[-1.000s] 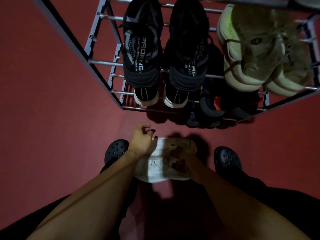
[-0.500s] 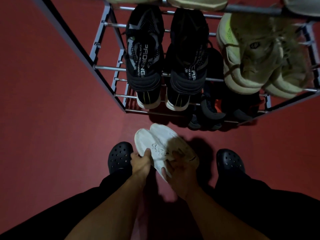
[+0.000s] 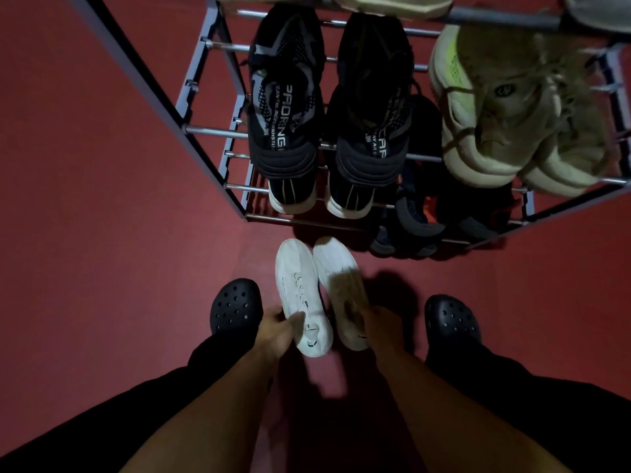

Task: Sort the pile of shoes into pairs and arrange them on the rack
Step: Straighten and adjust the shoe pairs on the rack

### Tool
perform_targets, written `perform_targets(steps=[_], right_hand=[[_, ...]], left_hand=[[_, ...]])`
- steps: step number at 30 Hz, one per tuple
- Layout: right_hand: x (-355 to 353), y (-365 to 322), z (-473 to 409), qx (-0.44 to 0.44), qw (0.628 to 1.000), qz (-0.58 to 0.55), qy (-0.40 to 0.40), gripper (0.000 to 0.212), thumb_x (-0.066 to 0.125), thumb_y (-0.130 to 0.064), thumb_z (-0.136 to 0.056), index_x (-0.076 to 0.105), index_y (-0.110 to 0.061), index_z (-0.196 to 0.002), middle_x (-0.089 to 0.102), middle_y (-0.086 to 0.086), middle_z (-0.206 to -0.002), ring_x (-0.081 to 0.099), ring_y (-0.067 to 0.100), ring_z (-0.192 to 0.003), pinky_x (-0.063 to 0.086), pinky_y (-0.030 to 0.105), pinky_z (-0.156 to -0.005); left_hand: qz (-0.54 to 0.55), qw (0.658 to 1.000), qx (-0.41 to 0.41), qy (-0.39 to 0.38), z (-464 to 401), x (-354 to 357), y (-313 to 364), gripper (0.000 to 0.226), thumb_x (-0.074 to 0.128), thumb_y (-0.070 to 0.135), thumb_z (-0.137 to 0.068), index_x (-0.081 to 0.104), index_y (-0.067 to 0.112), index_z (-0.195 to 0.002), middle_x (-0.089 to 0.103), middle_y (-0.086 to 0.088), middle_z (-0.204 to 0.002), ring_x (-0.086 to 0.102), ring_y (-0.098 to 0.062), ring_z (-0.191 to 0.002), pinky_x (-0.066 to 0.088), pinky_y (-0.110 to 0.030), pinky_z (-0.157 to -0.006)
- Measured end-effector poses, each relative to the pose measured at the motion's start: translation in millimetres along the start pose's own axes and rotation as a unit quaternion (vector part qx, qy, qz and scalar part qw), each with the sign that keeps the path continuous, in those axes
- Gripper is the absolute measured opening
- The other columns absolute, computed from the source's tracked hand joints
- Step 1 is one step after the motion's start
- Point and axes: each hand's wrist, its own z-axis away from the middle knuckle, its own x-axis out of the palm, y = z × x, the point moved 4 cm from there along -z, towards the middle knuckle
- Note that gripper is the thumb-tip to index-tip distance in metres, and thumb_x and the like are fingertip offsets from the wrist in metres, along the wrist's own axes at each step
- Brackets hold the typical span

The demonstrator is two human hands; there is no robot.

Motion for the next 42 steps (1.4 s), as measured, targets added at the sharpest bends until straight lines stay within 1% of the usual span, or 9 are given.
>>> perform_targets(steps=[7,10,13,16,20,24,32,39,42], right_hand=[[19,27,-12,0.175,0.972,-0.154,0.011,0.065,0.080,-0.054,-0.073,0.060,0.001,-0.103,0.067,0.017,-0.095,0.069,0.036,-0.093,0.058,0.049,-0.085],[24,33,-14,0.235,0.945,-0.223,-0.052,0.061,0.074,-0.041,-0.084,0.053,-0.003,-0.126,0.061,0.017,-0.116,0.062,0.034,-0.103,0.055,0.045,-0.084],[25,42,-8,0.259,0.921,-0.285,-0.063,0.048,0.072,-0.022,-0.086,0.056,-0.007,-0.129,0.061,0.014,-0.104,0.059,0.028,-0.087,0.050,0.040,-0.069],[22,46,-9,0.251,0.917,-0.305,-0.059,0.041,0.062,-0.015,-0.092,0.054,-0.007,-0.131,0.058,0.020,-0.127,0.059,0.033,-0.091,0.049,0.043,-0.072],[22,49,-11,0.209,0.937,-0.267,-0.080,0.033,0.054,-0.017,-0.097,0.056,-0.008,-0.129,0.061,0.016,-0.116,0.059,0.030,-0.087,0.052,0.047,-0.078],[17,53,1,0.134,0.946,-0.280,-0.090,0.021,0.057,-0.022,-0.097,0.059,-0.016,-0.118,0.065,0.005,-0.100,0.062,0.021,-0.086,0.054,0.038,-0.073],[-13,26,50,0.061,0.936,-0.318,-0.134,0.019,0.057,-0.026,-0.099,0.060,-0.021,-0.117,0.064,0.004,-0.104,0.064,0.025,-0.099,0.053,0.041,-0.087],[-22,12,86,0.008,0.920,-0.370,-0.128,0.016,0.056,-0.019,-0.099,0.059,-0.011,-0.113,0.069,0.007,-0.109,0.065,0.017,-0.091,0.052,0.034,-0.078],[-22,-2,92,-0.029,0.920,-0.371,-0.125,0.027,0.050,-0.017,-0.101,0.054,-0.002,-0.123,0.065,0.012,-0.106,0.062,0.024,-0.095,0.050,0.041,-0.089]], left_hand=[[0.034,0.982,-0.185,-0.032,13,17,-25,0.043,0.072,0.039,-0.090,0.066,0.014,-0.126,0.064,-0.003,-0.108,0.061,-0.020,-0.085,0.057,-0.031,-0.056],[0.068,0.972,-0.220,-0.049,13,26,-27,0.047,0.070,0.044,-0.092,0.065,0.013,-0.127,0.063,-0.004,-0.115,0.062,-0.019,-0.080,0.055,-0.031,-0.057],[0.063,0.961,-0.254,-0.088,13,38,-29,0.039,0.064,0.053,-0.093,0.065,0.020,-0.114,0.058,-0.001,-0.084,0.059,-0.016,-0.072,0.050,-0.031,-0.063],[0.089,0.956,-0.263,-0.090,11,47,-28,0.024,0.060,0.039,-0.098,0.062,0.021,-0.113,0.062,-0.002,-0.092,0.068,-0.022,-0.089,0.051,-0.033,-0.066],[0.079,0.973,-0.209,-0.059,3,46,-33,0.010,0.057,0.015,-0.097,0.064,0.015,-0.104,0.071,-0.003,-0.102,0.069,-0.020,-0.091,0.054,-0.029,-0.065],[0.086,0.983,-0.156,-0.039,8,32,-38,0.006,0.062,0.005,-0.096,0.061,0.001,-0.091,0.067,-0.010,-0.082,0.066,-0.012,-0.057,0.051,-0.021,-0.046],[0.019,0.999,-0.028,0.027,49,-3,1,0.040,0.071,0.029,-0.093,0.062,0.006,-0.062,0.061,-0.009,-0.056,0.055,-0.021,-0.051,0.046,-0.027,-0.054],[0.051,0.996,0.072,0.018,106,-13,46,0.034,0.065,0.026,-0.098,0.070,-0.005,-0.085,0.061,-0.007,-0.066,0.051,-0.012,-0.055,0.044,-0.022,-0.058],[0.088,0.992,0.094,0.002,115,-8,62,0.039,0.065,0.026,-0.098,0.070,-0.013,-0.095,0.062,-0.015,-0.075,0.053,-0.018,-0.065,0.046,-0.026,-0.066]])
